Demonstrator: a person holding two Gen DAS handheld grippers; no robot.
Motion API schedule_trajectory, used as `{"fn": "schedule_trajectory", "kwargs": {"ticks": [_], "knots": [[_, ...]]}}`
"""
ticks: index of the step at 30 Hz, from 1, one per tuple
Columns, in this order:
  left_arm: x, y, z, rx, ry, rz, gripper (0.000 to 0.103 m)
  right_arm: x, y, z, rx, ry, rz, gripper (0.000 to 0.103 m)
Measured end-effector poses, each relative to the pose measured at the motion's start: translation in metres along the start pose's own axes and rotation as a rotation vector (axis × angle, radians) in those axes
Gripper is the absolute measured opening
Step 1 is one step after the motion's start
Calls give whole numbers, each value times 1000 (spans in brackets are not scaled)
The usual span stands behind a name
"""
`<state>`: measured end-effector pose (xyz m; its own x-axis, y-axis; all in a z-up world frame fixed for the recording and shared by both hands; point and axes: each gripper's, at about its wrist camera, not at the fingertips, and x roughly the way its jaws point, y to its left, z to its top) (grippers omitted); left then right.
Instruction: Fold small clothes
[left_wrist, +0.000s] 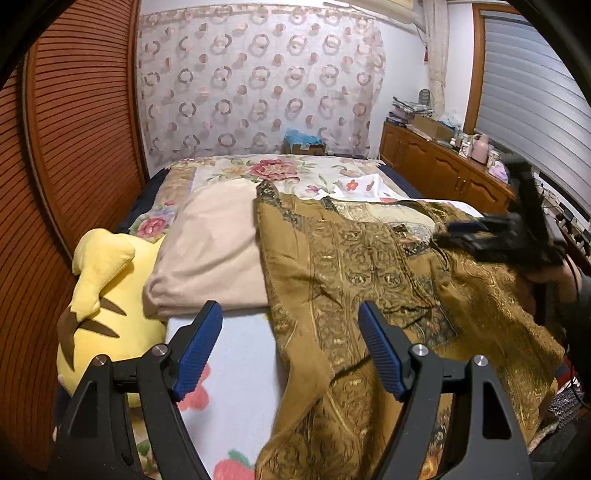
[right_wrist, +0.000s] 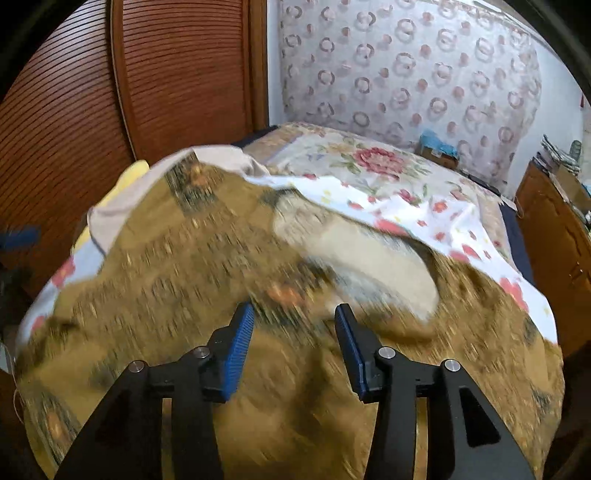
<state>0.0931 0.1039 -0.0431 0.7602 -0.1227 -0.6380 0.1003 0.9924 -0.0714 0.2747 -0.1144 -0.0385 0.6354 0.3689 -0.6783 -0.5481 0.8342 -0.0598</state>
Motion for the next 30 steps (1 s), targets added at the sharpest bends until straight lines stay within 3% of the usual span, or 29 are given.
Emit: {"fn": "schedule_trajectory", "kwargs": {"ticks": [3, 9, 13, 16, 23, 30], "knots": [[13, -1, 8, -1, 12, -12, 77, -7, -12, -19, -1, 31, -6, 58], [41, -7, 28, 18, 27, -70, 75, -3, -32, -45, 40, 96, -40, 59], [63, -8, 41, 29, 60, -83, 52, -7, -42, -54, 55, 100, -49, 60], [83, -7, 48, 37, 100, -63, 42, -6, -44, -58, 58, 77, -47, 63], [128, 0, 59, 50, 172, 28, 42, -12, -42, -66, 64, 58, -63, 67], [141, 2, 67, 47, 180, 41, 40, -14, -42, -65, 63, 58, -66, 68]]}}
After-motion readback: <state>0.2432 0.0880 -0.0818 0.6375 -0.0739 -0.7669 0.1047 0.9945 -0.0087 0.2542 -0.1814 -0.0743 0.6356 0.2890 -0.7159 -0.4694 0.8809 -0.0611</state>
